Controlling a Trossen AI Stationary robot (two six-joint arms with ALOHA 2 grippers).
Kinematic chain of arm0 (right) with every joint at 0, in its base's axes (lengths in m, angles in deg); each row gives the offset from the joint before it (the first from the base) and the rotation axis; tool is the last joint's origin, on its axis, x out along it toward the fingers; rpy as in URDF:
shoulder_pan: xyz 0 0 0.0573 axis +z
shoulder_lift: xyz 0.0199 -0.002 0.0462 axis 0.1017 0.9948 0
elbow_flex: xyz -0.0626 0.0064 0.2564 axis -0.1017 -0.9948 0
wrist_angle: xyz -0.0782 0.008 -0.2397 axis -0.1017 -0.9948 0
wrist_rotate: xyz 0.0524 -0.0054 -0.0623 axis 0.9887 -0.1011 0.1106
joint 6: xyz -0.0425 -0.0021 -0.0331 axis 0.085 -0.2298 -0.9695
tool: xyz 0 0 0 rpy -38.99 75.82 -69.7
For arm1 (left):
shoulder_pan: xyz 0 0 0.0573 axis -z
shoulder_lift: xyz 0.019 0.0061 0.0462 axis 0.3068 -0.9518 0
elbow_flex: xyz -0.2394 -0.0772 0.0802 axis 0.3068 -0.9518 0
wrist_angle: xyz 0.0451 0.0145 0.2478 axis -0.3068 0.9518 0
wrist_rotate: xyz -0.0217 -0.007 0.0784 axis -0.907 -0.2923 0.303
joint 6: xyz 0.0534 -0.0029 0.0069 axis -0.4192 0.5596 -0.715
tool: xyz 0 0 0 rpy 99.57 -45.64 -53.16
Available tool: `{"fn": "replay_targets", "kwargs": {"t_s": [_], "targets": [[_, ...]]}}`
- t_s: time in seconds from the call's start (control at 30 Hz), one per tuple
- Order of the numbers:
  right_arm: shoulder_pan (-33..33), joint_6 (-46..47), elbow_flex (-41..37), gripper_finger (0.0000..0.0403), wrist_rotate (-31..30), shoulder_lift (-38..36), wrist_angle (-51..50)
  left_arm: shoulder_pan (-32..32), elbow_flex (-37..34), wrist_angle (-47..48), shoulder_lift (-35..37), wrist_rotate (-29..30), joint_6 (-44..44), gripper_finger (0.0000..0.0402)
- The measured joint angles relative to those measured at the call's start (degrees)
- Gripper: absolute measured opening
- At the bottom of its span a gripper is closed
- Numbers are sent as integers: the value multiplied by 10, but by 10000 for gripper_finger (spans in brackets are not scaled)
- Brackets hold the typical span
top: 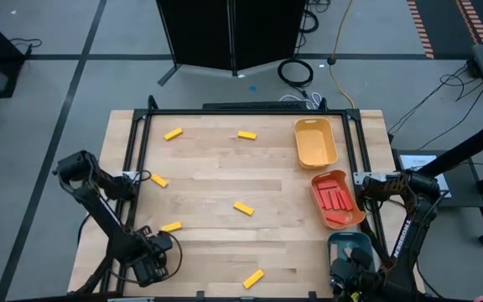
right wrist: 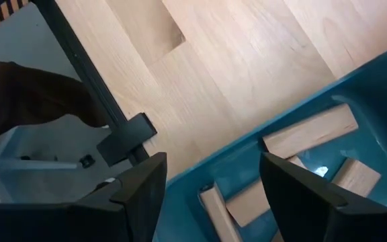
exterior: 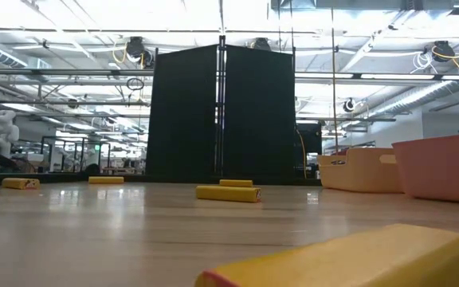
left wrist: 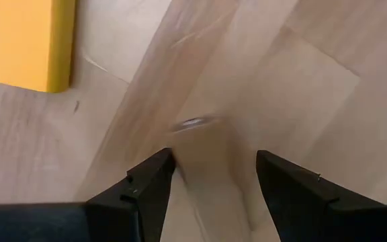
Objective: Sort blocks
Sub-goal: Put the brown block into the blue bin
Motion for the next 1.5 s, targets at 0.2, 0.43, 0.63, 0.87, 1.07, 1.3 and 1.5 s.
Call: {"fn": "replay_targets", "kwargs": {"t_s": [0.2,0.43,0.63,0.87,1.07,1.3,1.5], "targets": [[0,1,0,231,1,0,6,0,0,1,-11,0,-21,200],[0,16,0,231,-24,0,25,0,-1,6,-11,14,-63,98],[0,-152,0,231,-261,17,152,-3,-4,-55,-10,171,-140,74],[-42,-506,0,231,-514,42,387,-54,-4,-331,4,371,-435,90],[-109,-719,0,231,-488,66,551,-127,-4,-634,5,330,-751,95],[-174,-753,0,231,-406,87,595,-189,-3,-857,6,225,-886,98],[-193,-803,0,231,-459,90,649,-211,-3,-925,-3,145,-881,98]]}}
